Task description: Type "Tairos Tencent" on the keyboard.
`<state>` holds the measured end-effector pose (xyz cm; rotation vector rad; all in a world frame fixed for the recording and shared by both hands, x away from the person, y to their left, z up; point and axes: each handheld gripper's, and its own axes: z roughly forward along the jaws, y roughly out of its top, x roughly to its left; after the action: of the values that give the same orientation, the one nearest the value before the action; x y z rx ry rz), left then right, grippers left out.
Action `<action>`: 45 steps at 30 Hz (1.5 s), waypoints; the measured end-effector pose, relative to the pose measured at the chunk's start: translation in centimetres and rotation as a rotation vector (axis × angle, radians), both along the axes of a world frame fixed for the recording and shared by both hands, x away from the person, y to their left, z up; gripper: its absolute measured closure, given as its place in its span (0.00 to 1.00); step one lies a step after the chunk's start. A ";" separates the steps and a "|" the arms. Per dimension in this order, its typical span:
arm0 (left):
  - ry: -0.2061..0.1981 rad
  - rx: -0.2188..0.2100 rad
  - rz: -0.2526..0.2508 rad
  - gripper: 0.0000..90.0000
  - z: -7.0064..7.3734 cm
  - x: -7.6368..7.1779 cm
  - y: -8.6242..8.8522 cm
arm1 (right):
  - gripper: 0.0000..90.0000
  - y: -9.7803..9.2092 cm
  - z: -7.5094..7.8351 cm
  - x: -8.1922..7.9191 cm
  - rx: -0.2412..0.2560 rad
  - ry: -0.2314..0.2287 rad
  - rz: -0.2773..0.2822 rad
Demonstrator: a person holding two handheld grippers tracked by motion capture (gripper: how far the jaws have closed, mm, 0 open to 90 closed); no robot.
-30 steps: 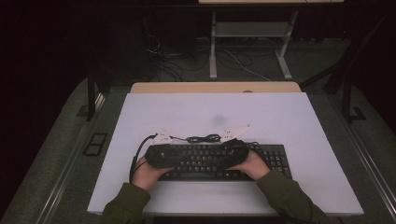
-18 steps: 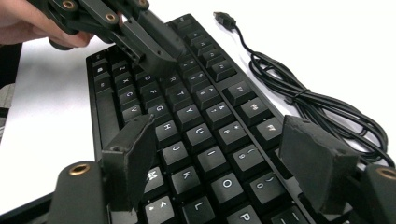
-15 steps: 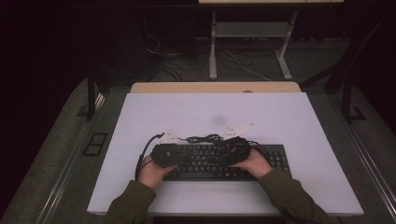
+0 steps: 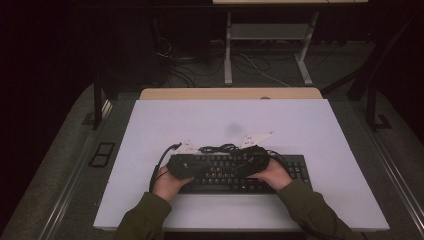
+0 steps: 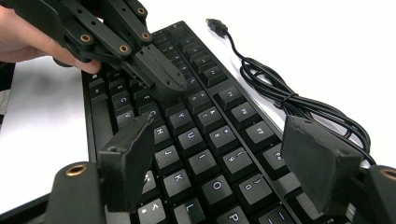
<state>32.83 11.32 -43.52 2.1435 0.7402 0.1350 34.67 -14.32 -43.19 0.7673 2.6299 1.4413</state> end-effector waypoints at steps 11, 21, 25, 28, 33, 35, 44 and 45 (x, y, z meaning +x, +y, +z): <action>0.009 0.011 -0.009 0.99 -0.2 0.0 -0.2 | 0.29 0.0 0.0 0.0 -0.001 0.000 0.000; 0.009 0.011 -0.008 0.99 -0.1 0.0 -0.1 | 0.29 0.0 -0.1 0.0 -0.001 0.003 0.002; 0.000 0.007 -0.007 0.99 0.1 -0.1 0.0 | 0.29 -0.1 -0.1 0.0 0.000 0.003 0.004; 0.003 0.014 -0.009 0.99 0.1 -0.1 0.1 | 0.29 -0.1 -0.1 0.1 0.004 0.004 0.003; 0.001 -0.003 -0.003 0.99 0.3 -0.2 0.0 | 0.28 -0.2 -0.2 0.0 0.006 0.006 0.005; -0.003 -0.006 -0.004 0.99 0.3 -0.3 -0.1 | 0.28 -0.3 -0.2 0.1 0.007 0.006 0.004; -0.010 -0.027 0.007 0.89 0.7 -0.3 0.2 | 0.28 -0.5 -0.2 0.1 0.005 0.004 -0.002; -0.012 -0.034 0.010 0.86 0.8 -0.4 0.2 | 0.28 -0.5 -0.2 0.1 0.006 0.006 -0.003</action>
<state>32.47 11.56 -42.74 2.1055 0.7417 0.1398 34.78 -14.82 -43.36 0.7766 2.6291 1.4485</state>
